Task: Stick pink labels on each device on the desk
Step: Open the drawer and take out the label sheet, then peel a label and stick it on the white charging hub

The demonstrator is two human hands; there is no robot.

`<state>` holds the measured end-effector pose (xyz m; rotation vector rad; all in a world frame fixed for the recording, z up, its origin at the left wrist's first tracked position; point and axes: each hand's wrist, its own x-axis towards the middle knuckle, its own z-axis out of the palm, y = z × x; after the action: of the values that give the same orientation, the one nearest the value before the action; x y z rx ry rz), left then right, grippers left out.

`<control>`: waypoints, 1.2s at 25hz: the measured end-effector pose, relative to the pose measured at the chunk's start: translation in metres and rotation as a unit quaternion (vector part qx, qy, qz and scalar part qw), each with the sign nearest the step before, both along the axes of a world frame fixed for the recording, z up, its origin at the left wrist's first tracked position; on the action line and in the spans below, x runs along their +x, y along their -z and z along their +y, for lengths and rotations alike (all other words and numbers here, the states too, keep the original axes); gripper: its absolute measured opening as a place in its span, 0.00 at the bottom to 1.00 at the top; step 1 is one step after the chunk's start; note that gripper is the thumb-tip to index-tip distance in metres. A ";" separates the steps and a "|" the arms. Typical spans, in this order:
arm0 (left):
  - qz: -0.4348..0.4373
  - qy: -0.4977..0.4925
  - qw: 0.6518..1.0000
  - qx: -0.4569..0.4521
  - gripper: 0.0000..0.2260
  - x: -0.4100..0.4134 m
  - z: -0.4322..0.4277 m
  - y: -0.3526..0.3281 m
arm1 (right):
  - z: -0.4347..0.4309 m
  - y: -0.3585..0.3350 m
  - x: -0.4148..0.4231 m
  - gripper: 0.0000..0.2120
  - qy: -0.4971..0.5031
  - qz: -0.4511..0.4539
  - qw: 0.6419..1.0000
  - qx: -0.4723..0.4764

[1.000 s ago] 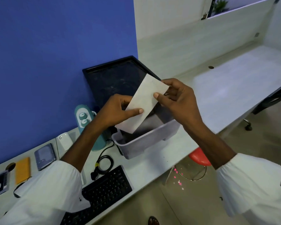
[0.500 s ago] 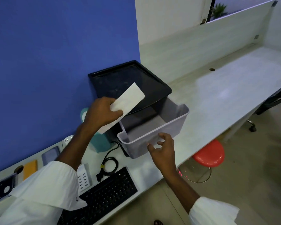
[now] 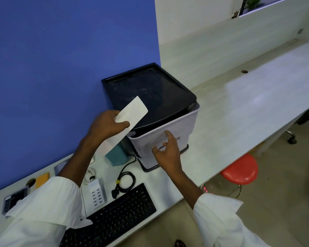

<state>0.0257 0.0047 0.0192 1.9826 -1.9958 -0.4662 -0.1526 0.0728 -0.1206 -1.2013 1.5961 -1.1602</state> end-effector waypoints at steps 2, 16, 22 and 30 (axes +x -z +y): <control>0.000 0.000 1.000 0.001 0.16 0.001 -0.002 0.002 | -0.014 -0.001 0.004 0.38 -0.008 0.003 1.000 0.010; 0.059 0.015 0.998 -0.033 0.13 0.039 0.028 0.009 | -0.004 -0.016 0.052 0.16 -0.034 -0.089 0.995 0.022; 0.143 -0.015 0.987 -0.068 0.11 0.130 0.086 0.031 | 0.021 -0.036 0.122 0.17 -0.197 -0.290 0.907 0.231; 0.241 -0.050 0.968 -0.055 0.11 0.235 0.177 0.098 | 0.063 0.008 0.245 0.13 -0.213 -0.316 0.870 0.313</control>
<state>0.2611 0.1822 -0.0793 1.6906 -1.5772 -0.7157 0.0927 0.1354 -0.1285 -0.5943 0.9987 -0.5718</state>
